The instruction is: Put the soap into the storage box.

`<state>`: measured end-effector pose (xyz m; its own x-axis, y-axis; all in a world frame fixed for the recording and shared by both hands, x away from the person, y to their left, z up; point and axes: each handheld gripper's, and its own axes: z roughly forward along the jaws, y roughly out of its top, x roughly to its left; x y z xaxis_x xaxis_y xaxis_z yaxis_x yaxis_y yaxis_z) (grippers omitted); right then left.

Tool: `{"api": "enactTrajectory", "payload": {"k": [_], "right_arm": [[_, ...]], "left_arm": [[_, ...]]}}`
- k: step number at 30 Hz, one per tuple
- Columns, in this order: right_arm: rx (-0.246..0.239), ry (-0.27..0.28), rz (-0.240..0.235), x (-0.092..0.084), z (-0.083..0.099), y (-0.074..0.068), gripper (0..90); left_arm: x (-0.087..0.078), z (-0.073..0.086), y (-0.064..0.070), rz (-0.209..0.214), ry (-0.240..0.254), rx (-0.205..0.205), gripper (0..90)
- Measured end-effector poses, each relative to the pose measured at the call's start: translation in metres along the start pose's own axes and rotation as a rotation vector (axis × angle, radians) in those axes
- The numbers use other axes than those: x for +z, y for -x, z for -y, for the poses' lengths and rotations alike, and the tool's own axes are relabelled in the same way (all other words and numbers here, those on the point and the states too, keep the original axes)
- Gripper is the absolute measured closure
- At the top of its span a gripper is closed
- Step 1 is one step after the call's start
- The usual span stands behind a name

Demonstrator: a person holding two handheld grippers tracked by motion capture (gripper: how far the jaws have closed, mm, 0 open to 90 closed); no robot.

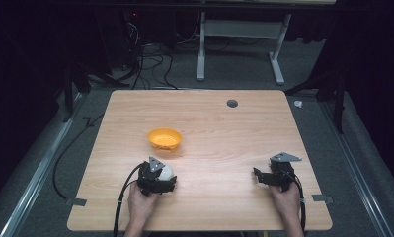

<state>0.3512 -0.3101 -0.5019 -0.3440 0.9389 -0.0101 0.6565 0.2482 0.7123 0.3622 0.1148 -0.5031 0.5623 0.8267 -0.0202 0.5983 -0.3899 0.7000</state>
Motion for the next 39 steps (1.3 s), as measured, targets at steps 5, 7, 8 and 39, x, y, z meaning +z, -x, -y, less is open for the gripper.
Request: {"api": "enactTrajectory", "payload": {"k": [5,7,8,39], "right_arm": [[0.0,0.0,0.0,0.0,0.0,0.0,22.0],[0.0,0.0,0.0,0.0,0.0,0.0,21.9],[0.0,0.0,0.0,0.0,0.0,0.0,21.9],[0.001,-0.001,0.001,0.0,0.0,0.0,22.0]], "left_arm": [[0.0,0.0,0.0,-0.003,0.006,0.004,19.3],[-0.001,0.0,-0.001,-0.006,0.008,0.002,21.9],[-0.001,0.0,-0.001,-0.005,0.009,0.002,23.7],[-0.01,-0.002,-0.006,0.038,0.032,-0.012,24.2]]}}
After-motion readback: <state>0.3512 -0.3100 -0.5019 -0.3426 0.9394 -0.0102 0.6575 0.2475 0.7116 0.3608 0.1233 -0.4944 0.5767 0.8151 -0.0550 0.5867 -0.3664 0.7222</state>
